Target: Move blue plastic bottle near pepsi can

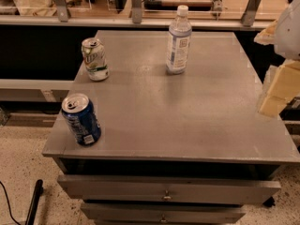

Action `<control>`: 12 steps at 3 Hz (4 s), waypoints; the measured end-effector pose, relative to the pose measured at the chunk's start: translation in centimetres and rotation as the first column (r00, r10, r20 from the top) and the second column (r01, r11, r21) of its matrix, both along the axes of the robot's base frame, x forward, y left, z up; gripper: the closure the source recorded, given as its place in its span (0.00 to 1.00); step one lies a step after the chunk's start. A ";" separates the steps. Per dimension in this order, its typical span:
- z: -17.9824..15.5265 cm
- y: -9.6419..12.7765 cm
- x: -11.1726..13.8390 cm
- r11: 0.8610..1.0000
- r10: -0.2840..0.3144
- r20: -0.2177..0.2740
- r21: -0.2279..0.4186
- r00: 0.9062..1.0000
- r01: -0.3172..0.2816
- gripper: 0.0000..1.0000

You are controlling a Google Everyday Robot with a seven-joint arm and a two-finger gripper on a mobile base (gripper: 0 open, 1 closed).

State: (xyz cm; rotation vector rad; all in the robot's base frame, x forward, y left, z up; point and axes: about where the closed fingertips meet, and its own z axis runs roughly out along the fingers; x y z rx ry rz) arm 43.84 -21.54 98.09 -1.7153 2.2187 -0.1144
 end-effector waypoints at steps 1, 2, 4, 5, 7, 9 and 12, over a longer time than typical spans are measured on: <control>0.1 0.0 0.0 1.000 -0.001 0.003 0.000 1.000 0.001 0.00; 0.5 -0.7 1.5 1.000 -0.015 0.039 0.010 0.999 0.014 0.00; 2.8 -0.9 10.9 0.984 -0.008 0.218 0.176 0.976 -0.031 0.00; 4.1 1.6 15.2 0.949 -0.001 0.316 0.300 0.949 -0.099 0.00; 0.7 6.0 22.5 0.708 -0.053 0.315 0.681 0.948 -0.187 0.00; -3.3 8.4 25.7 0.559 -0.067 0.226 0.815 0.972 -0.151 0.00; -5.6 11.0 26.6 0.490 -0.001 0.185 0.857 0.983 -0.161 0.39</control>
Offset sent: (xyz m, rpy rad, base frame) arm 0.0356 -0.0185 0.0055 0.0240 -0.0696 -0.0329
